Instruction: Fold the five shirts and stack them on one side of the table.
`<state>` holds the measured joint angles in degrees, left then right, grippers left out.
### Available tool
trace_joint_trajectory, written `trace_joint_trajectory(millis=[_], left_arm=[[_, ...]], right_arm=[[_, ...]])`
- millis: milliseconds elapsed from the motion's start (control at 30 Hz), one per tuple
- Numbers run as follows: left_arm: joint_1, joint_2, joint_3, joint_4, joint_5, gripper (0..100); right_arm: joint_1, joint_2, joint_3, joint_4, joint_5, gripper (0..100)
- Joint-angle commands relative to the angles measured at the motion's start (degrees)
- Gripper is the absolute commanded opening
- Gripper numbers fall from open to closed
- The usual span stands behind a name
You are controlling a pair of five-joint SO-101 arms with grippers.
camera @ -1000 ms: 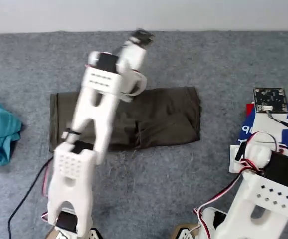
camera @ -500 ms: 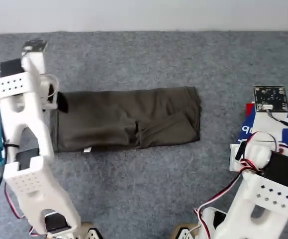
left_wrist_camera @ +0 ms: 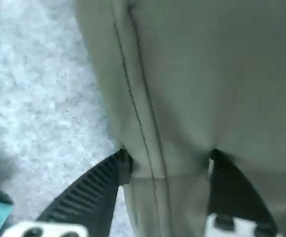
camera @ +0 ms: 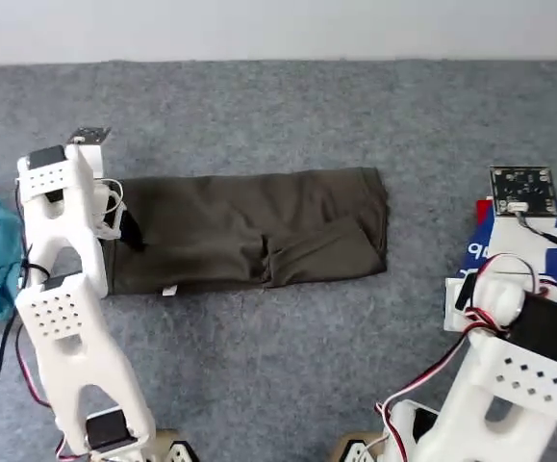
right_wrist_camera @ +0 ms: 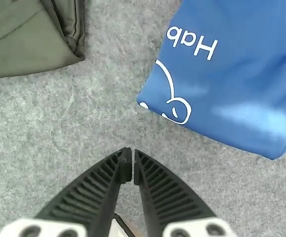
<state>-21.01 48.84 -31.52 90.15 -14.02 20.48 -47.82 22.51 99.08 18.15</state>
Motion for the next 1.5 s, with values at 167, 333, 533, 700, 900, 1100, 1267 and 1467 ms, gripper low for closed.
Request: trace_joint_trajectory(millis=[167,333,533,700,900,1100,1267,1467], left_arm=[[0.0,1.67,-12.26,5.36,-0.26,1],[1.23,1.58,-20.53,10.46,0.26,1],[6.95,-5.01,-17.01,10.46,0.26,1],[13.71,-14.15,-10.07,10.37,4.48,1],[22.42,-23.12,-5.85,10.37,8.26,1],[21.01,-23.82,-5.41,10.02,9.58,1],[13.45,-18.81,-5.49,9.23,7.03,1],[4.75,-9.49,-5.58,7.03,0.18,3]], right_arm=[[0.57,-0.75,-0.18,-0.13,0.62,2.9],[0.57,-0.75,-0.18,-0.13,0.62,2.9],[0.57,-0.75,-0.18,-0.13,0.53,2.9],[0.66,-0.75,-0.18,-0.13,0.53,2.8],[0.66,-0.75,-0.18,-0.13,0.53,2.6],[0.66,-0.75,-0.18,-0.13,0.53,2.6],[0.66,-0.75,-0.18,-0.13,0.53,2.6],[0.66,-0.57,-0.18,-0.13,0.53,2.8]])
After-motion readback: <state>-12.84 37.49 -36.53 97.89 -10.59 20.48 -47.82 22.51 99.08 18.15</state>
